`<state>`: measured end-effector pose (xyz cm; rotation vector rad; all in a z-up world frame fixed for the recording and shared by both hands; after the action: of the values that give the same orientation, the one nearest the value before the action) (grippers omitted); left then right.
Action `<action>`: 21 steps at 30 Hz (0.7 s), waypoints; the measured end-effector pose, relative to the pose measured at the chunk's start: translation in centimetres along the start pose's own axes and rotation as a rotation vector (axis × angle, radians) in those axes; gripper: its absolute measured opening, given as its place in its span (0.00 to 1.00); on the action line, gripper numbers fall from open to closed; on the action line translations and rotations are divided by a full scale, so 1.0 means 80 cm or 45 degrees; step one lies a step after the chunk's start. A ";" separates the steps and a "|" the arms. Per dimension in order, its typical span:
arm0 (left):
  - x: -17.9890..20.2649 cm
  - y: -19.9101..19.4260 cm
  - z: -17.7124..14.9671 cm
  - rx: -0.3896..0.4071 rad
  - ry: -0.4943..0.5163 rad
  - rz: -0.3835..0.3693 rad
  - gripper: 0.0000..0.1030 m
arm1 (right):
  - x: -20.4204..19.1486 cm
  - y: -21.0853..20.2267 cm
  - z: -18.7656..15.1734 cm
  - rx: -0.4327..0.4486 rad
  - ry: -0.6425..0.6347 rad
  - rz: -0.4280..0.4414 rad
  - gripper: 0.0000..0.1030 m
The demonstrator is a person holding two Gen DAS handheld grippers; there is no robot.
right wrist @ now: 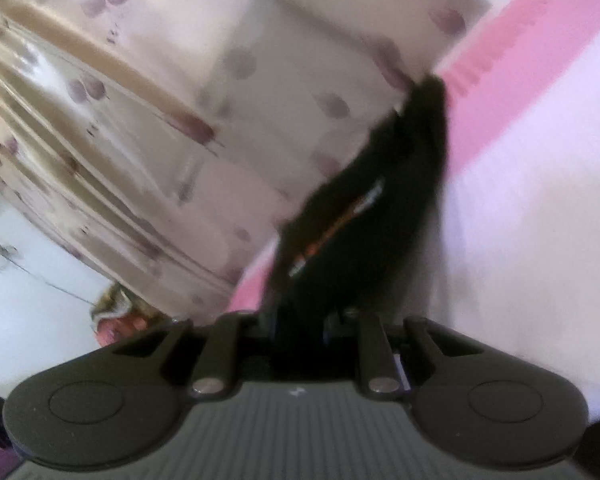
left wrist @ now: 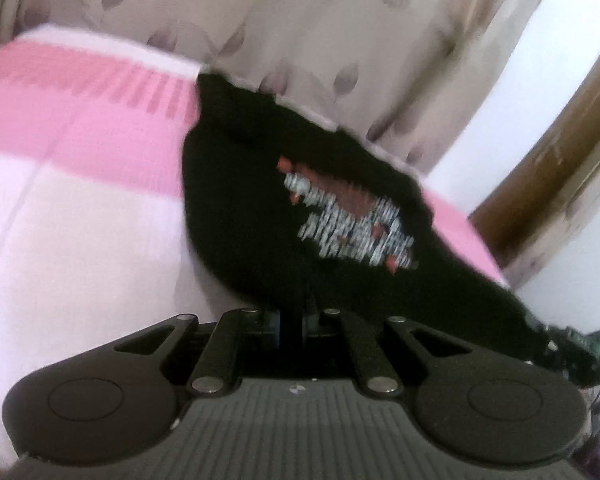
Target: Fold small clothes
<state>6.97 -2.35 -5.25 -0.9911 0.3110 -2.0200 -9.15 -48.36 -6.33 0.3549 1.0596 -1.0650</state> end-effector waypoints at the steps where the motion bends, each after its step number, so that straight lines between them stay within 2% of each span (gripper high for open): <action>1: 0.002 -0.001 0.004 0.018 -0.003 0.000 0.07 | -0.003 0.000 0.005 0.012 0.008 0.015 0.18; 6: 0.010 0.000 0.023 0.084 -0.035 -0.033 0.07 | -0.011 0.005 0.024 0.058 0.014 0.053 0.18; 14: 0.000 0.006 0.051 0.197 -0.167 -0.111 0.07 | -0.014 0.022 0.062 0.141 0.045 0.081 0.18; 21: -0.002 0.023 0.078 0.250 -0.145 -0.069 0.07 | -0.014 0.044 0.094 0.184 0.044 0.089 0.18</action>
<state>12.74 -2.54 -2.25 -0.9944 0.0237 -1.9901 -2.28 -51.30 -2.52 0.5246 0.9966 -1.0782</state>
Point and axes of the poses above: each gripper's, at about its wrist camera, not at the fingertips, and y roughly the way its jaws point, x to its right, z to its top, the point moved 2 cm from there along y, roughly the way its jaws point, and after that the axes turned 5 degrees about -z, right-handed, at the moved point
